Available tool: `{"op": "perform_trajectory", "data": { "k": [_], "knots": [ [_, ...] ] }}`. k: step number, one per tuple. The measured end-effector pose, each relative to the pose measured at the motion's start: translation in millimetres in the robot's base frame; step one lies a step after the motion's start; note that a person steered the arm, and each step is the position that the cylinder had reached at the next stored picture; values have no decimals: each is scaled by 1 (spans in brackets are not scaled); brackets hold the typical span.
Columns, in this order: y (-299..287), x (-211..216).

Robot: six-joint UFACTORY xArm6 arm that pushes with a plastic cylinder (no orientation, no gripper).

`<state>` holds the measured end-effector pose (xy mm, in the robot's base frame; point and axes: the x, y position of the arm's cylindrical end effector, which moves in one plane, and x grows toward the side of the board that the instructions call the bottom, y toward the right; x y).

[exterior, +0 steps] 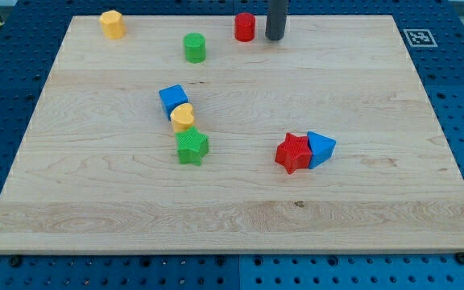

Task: Move the red circle closely to the green circle

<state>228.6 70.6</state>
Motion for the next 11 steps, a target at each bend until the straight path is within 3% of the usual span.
{"op": "perform_trajectory", "data": {
  "k": [8, 11],
  "knots": [
    [-48, -6],
    [-20, 65]
  ]
}}
